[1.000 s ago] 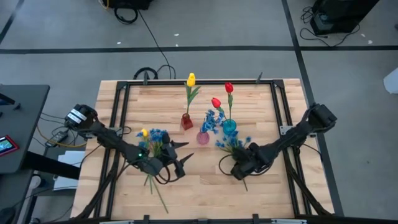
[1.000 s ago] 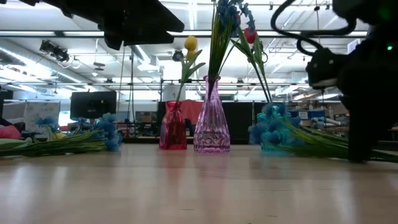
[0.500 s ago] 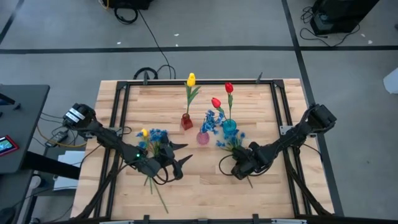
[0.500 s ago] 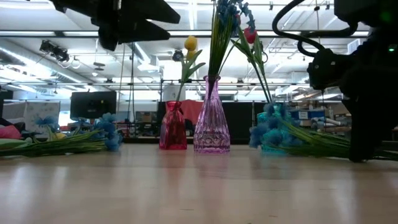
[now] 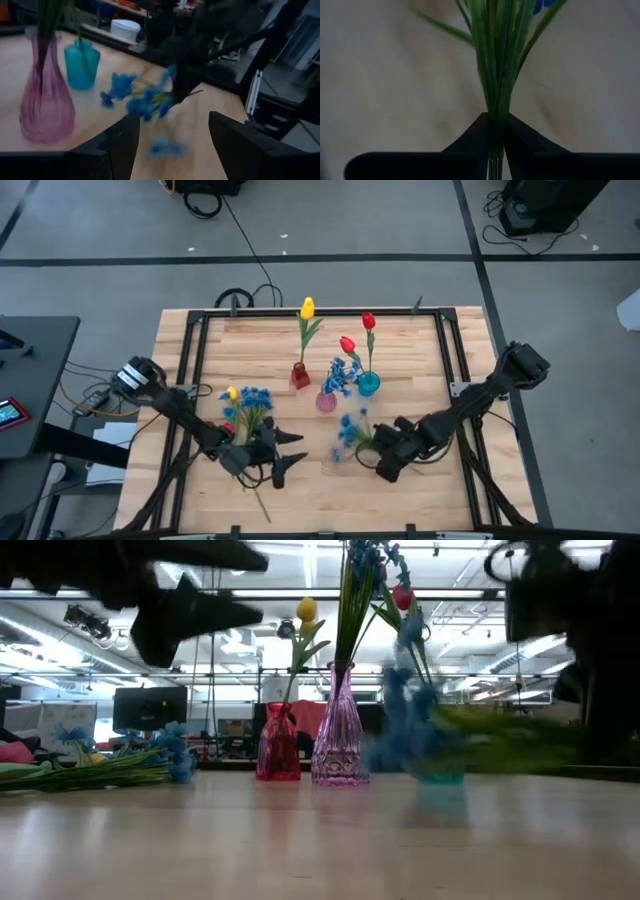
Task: Sort flowers into vase by color
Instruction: Put the blue flowers into the pink transparent vase
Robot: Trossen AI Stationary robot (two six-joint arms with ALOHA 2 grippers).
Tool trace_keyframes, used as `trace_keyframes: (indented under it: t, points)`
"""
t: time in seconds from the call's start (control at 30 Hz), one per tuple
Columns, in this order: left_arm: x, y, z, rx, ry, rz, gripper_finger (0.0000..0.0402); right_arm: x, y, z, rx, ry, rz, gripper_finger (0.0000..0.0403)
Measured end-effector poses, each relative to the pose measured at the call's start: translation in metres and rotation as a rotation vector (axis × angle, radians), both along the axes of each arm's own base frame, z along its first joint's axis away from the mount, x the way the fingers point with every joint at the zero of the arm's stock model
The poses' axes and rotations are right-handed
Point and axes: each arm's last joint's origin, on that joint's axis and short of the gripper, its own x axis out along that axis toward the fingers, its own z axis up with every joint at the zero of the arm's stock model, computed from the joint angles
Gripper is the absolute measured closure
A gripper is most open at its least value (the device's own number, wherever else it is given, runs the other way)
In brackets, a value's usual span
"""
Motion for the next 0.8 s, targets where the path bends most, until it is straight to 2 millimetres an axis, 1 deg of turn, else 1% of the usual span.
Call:
trace_keyframes:
  t: [0.17,0.3,0.37,0.43,0.5,0.57,0.67,0.8]
  points:
    - [-0.003,-0.008,-0.023,-0.059,0.04,-0.01,0.0159,0.015,0.009,0.028,0.066,-0.299,0.117,0.0343]
    - [0.006,-0.018,-0.03,-0.096,0.001,-0.006,0.0159,0.026,0.01,0.049,0.015,-0.54,0.159,0.0343]
    - [0.015,-0.025,-0.028,-0.078,-0.044,-0.012,0.0159,0.031,0.01,0.057,-0.041,-0.641,0.167,0.0343]
    - [0.023,-0.03,-0.024,-0.017,-0.083,-0.015,0.0159,0.035,0.01,0.064,-0.096,-0.728,0.164,0.0342]
    - [0.033,-0.033,-0.016,0.04,-0.125,0.005,0.0158,0.037,0.01,0.068,-0.133,-0.783,0.168,0.0342]
    - [0.04,-0.032,-0.007,0.087,-0.156,0.067,0.0158,0.039,0.01,0.072,-0.145,-0.826,0.177,0.0342]
    - [0.048,-0.027,0.006,0.101,-0.21,0.111,0.0159,0.04,0.01,0.075,-0.152,-0.854,0.186,0.0342]
    - [0.062,-0.017,0.018,0.08,-0.285,0.074,0.0158,0.044,0.013,0.07,-0.158,-0.866,0.196,0.0342]
